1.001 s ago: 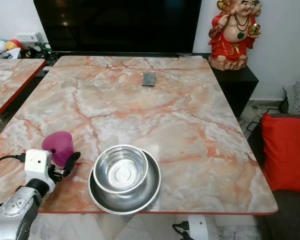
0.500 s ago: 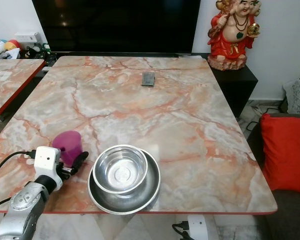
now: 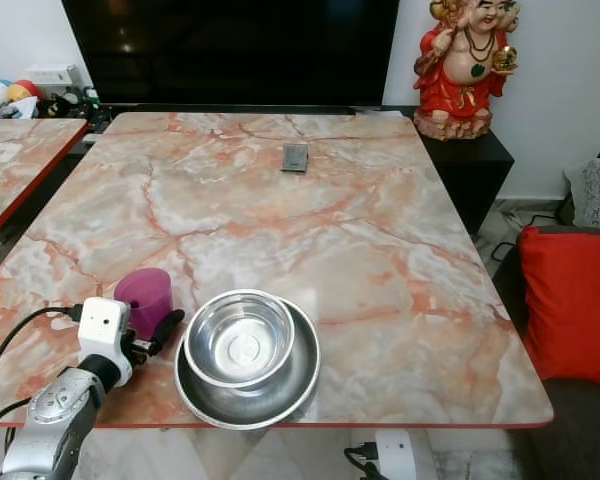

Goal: Setting the table

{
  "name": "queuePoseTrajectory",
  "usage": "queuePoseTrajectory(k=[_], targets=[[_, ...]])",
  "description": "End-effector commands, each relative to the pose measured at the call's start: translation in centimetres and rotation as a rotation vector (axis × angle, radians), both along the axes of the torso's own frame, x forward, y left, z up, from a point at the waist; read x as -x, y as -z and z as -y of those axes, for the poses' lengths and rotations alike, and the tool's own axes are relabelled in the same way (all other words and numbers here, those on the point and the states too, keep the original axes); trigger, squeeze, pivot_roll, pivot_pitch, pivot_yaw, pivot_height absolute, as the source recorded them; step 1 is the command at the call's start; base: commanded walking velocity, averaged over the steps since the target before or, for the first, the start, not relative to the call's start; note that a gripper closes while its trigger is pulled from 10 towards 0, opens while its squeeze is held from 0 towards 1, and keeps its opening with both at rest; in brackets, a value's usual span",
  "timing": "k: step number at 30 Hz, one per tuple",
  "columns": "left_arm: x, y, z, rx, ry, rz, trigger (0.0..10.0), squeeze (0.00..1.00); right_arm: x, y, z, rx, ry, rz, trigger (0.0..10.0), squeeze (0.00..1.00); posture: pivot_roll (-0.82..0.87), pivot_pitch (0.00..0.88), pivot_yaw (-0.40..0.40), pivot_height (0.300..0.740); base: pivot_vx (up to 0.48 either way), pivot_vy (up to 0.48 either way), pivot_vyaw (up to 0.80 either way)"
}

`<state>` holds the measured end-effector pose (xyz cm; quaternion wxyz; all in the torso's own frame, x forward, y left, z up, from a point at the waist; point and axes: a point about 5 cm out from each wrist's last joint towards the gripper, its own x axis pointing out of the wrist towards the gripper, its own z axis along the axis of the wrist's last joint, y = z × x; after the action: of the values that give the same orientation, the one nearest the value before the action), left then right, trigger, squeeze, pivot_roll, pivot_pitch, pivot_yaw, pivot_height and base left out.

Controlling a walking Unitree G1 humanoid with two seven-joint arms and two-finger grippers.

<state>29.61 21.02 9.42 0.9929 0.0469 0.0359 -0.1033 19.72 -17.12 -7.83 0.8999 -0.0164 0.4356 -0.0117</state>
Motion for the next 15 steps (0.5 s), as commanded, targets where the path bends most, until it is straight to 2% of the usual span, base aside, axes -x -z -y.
queuePoseTrajectory(k=[1,15], targets=[[0.06,0.37,0.3,-0.017,0.017,-0.011,10.0,0.73,0.2,0.12,0.07,-0.001,0.002,-0.014,10.0,0.0,0.04,0.084,-0.018,0.74,0.0,0.0,0.0],[0.41,0.61,0.41,-0.013,0.023,-0.019,10.0,0.76,0.21,0.12,0.1,0.0,0.002,-0.014,10.0,0.0,0.04,0.084,-0.019,0.74,0.0,0.0,0.0]])
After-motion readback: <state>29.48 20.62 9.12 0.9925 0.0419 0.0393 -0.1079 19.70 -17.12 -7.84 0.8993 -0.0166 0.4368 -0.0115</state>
